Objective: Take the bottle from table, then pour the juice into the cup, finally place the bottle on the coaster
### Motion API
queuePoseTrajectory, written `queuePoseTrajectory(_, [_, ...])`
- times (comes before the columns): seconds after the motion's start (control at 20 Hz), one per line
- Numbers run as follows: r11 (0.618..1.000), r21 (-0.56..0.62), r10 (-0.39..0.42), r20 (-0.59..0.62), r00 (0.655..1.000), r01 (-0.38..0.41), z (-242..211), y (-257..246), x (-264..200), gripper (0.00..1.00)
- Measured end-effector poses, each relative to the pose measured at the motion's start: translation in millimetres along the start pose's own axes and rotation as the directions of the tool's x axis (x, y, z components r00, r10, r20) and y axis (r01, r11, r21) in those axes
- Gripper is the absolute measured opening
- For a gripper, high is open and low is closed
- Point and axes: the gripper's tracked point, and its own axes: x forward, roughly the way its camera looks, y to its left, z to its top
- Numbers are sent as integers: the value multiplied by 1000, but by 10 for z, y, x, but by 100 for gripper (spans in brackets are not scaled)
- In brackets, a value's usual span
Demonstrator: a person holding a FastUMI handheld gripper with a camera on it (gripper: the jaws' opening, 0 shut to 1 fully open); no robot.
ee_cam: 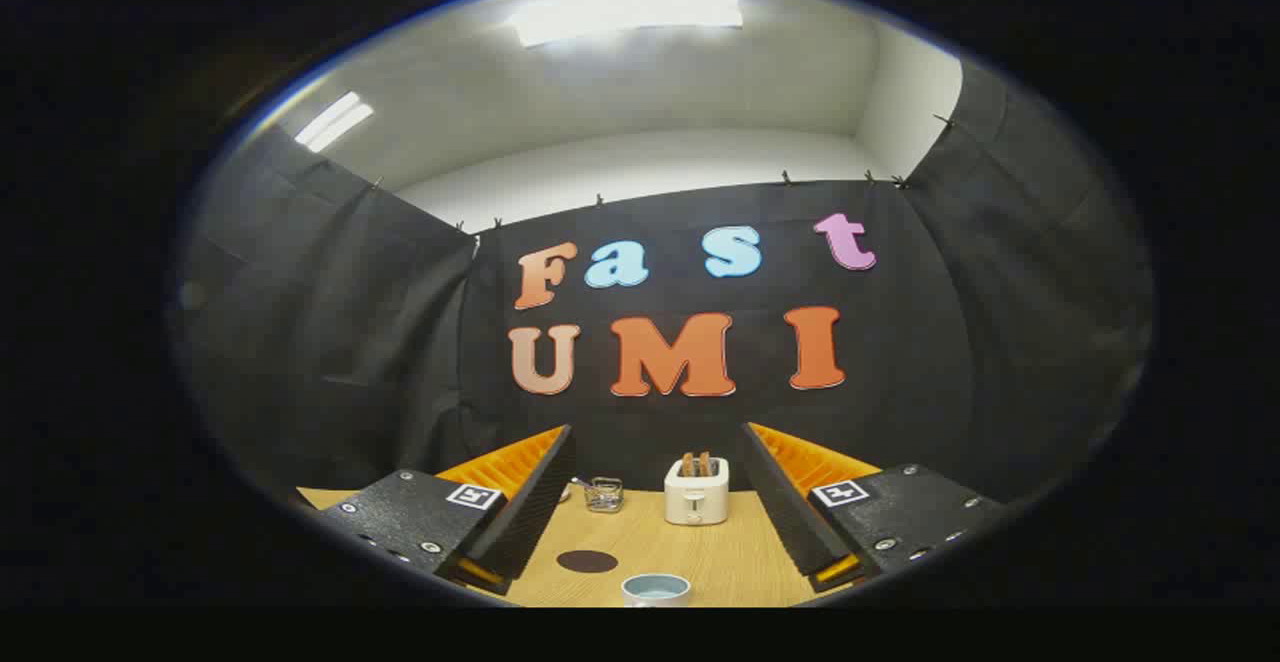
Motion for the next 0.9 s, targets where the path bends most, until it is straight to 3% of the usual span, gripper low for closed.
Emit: queuePoseTrajectory(0.9, [1000,-10,0,-18,1000,0,-251,151,-7,97])
